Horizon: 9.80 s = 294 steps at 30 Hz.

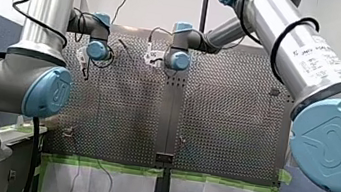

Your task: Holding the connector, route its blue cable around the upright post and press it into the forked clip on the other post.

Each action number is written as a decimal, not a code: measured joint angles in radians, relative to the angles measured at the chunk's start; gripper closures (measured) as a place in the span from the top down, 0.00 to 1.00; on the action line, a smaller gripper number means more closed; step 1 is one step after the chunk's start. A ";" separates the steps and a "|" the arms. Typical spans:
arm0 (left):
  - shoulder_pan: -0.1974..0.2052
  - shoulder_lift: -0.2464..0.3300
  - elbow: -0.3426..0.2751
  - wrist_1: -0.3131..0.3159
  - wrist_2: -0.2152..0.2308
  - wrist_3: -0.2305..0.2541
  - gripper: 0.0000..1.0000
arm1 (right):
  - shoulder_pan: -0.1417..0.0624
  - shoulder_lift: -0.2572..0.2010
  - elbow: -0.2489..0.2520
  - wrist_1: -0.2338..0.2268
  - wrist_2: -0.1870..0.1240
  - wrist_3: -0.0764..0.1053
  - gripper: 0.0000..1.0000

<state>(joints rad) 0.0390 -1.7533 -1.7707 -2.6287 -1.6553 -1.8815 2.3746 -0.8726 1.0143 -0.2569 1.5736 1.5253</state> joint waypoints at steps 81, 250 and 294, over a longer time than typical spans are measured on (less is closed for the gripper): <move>-0.016 -0.108 0.019 -0.061 0.008 -0.101 0.99 | -0.032 0.406 0.484 -0.541 0.229 0.044 0.00; -0.075 0.418 0.158 -0.719 -0.085 0.043 0.99 | -0.387 0.185 0.958 -0.957 -0.009 -0.014 0.00; -0.297 0.446 0.081 -0.992 -0.164 0.040 0.99 | -0.384 0.186 0.958 -0.957 -0.010 -0.014 0.00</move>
<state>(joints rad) -0.2580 -1.3073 -1.6900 -3.6203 -1.8193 -1.8415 1.9905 -0.6869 1.9721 -1.2141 1.5633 1.5113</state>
